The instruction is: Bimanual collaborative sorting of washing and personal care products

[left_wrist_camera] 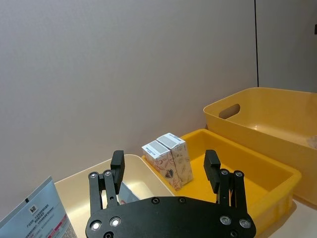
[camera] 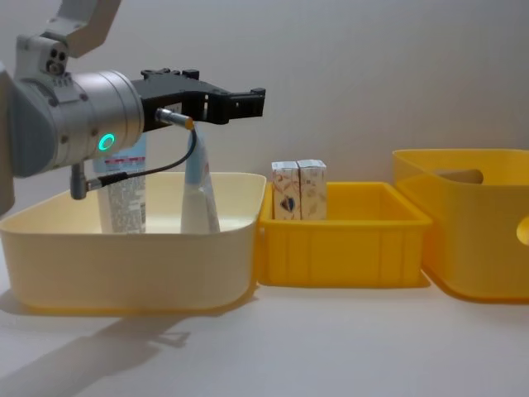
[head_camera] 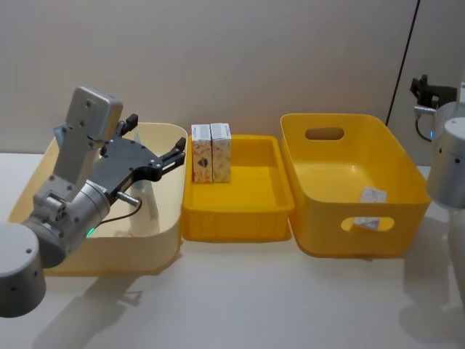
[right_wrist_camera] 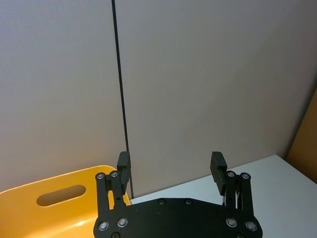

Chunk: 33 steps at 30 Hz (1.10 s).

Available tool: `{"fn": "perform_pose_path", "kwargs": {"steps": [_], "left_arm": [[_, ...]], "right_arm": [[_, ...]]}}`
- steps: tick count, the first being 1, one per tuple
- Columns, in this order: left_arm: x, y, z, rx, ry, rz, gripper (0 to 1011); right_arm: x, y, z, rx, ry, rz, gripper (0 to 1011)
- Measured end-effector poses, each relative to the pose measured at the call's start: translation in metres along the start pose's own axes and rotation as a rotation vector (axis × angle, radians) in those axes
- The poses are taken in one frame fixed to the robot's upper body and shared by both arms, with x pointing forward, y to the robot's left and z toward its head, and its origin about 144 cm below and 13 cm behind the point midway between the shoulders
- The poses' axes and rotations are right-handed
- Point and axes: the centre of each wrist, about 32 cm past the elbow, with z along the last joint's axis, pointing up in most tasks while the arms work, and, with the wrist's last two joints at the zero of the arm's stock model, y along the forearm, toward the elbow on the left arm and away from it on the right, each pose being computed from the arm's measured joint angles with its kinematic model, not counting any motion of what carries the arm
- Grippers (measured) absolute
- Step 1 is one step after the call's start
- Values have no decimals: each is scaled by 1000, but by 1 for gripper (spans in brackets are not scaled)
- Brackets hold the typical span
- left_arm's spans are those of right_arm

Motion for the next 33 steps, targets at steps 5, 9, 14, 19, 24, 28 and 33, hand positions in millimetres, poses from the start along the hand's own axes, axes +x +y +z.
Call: {"fn": "perform_pose_path", "kwargs": {"steps": [5,9,14,19,24,28,33], "left_arm": [[0,3,0,5,29,7,1000],[1,5,-2,14,61,9,999],[2,8,-4,29,92,9,1000],[4,10,-9,46,119,11,1000],[6,12,-13,63,139,22,1000],[7,13,-16,74,148,31,1000],[10,15,-19,89,156,42,1000]], "right_arm": [[0,0,0,0,0,0,1001],[0,0,0,0,0,0,1001],[0,0,0,0,0,0,1001],[0,0,0,0,0,0,1001],[0,0,0,0,0,0,1001],[0,0,0,0,0,0,1001],[0,0,0,0,0,0,1001]]}}
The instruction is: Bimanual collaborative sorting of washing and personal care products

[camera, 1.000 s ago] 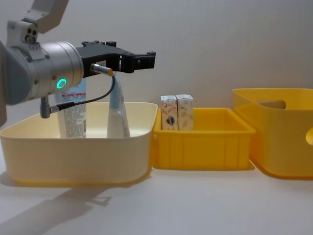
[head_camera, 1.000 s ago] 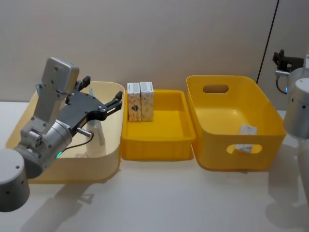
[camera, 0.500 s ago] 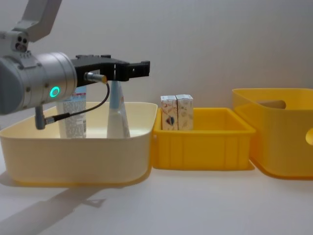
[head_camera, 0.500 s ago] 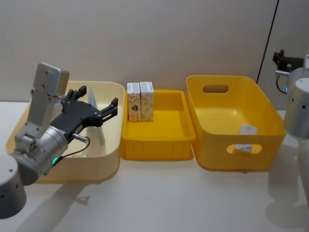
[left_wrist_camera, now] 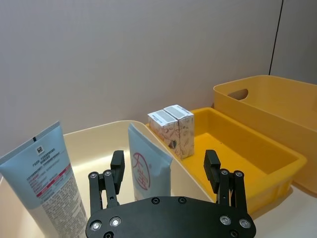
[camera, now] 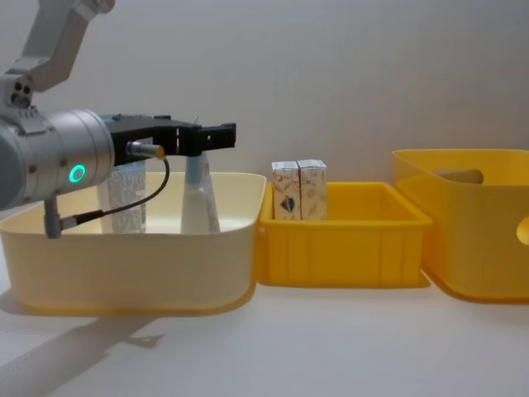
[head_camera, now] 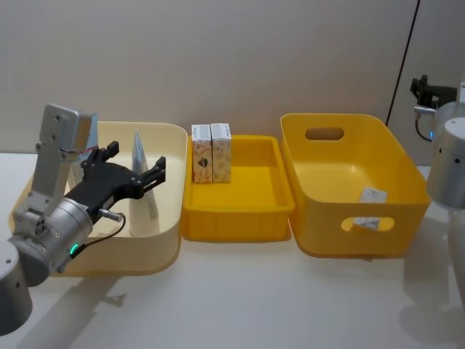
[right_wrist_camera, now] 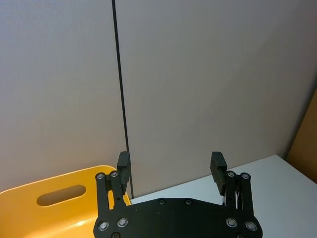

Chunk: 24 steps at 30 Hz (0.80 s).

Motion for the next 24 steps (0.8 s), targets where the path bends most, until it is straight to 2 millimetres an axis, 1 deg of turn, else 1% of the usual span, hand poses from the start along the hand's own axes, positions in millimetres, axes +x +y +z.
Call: {"fn": "perform_pose_path", "kwargs": {"steps": [10,24], "left_arm": [[3,-1,-8,28,14,9,1000],[10,-7,-18,93,17,-7,1000]], "right_arm": [[0,0,0,0,0,0,1001],[0,0,0,0,0,0,1001]]}}
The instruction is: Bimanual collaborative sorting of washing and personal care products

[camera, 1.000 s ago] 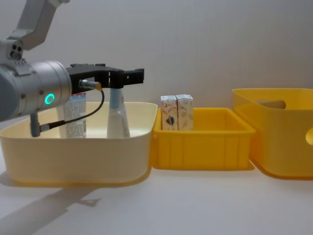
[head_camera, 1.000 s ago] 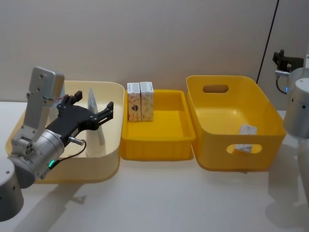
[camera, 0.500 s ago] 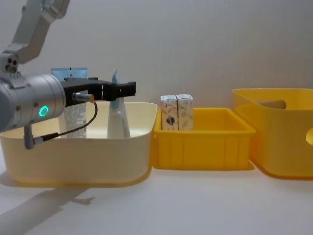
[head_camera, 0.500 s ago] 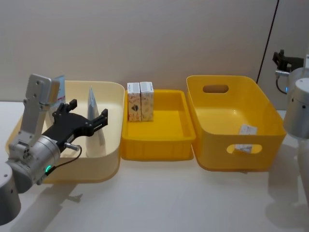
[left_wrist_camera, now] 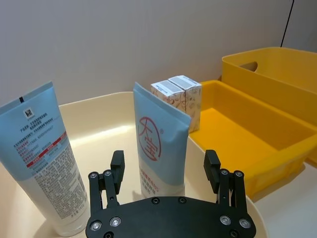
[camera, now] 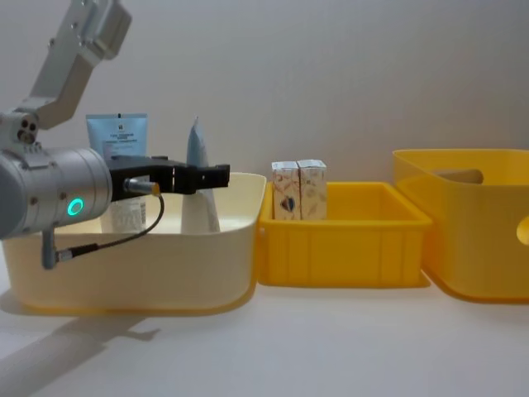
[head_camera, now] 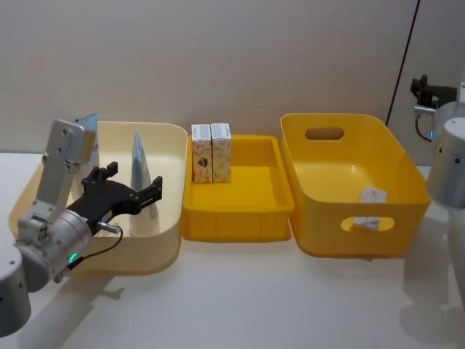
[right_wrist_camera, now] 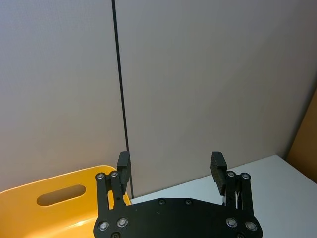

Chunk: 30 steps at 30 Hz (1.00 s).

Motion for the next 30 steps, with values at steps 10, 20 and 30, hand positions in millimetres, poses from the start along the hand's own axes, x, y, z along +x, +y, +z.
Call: {"fn": "perform_pose_path", "kwargs": {"steps": [10,20,30], "left_arm": [[9,-9,-1,55,-7,-23,1000],[19,-19,7,115,-27,-62,1000],[25,-24,12,148,-38,-80,1000]], "right_arm": [[0,0,0,0,0,0,1001],[0,0,0,0,0,0,1001],[0,0,0,0,0,0,1001]]}}
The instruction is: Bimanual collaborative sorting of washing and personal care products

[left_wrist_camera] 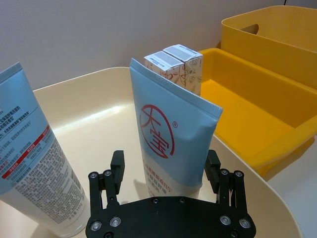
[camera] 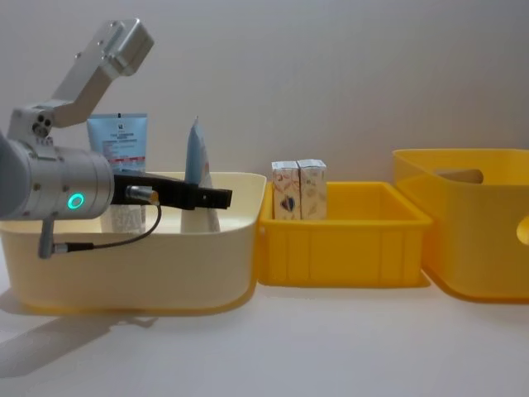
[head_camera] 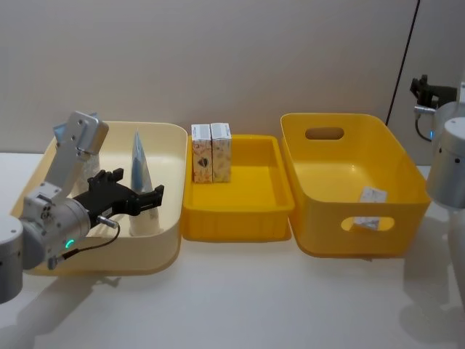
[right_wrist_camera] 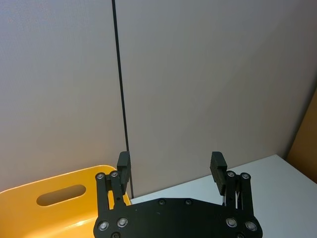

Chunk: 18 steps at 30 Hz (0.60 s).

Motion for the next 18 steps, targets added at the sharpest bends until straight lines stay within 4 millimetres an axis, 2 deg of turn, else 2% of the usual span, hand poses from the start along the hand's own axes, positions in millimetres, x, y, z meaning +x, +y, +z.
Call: {"fn": "perform_pose_path", "kwargs": {"steps": [3,6,18], "left_arm": [[1,-1,1,4,-1,-2,999],[2,-1,2,9,-3,-5,955],[3,-2,3,18,-5,-10,603]], "right_arm": [[0,0,0,0,0,0,1001],[0,0,0,0,0,0,1001],[0,0,0,0,0,0,1001]]}}
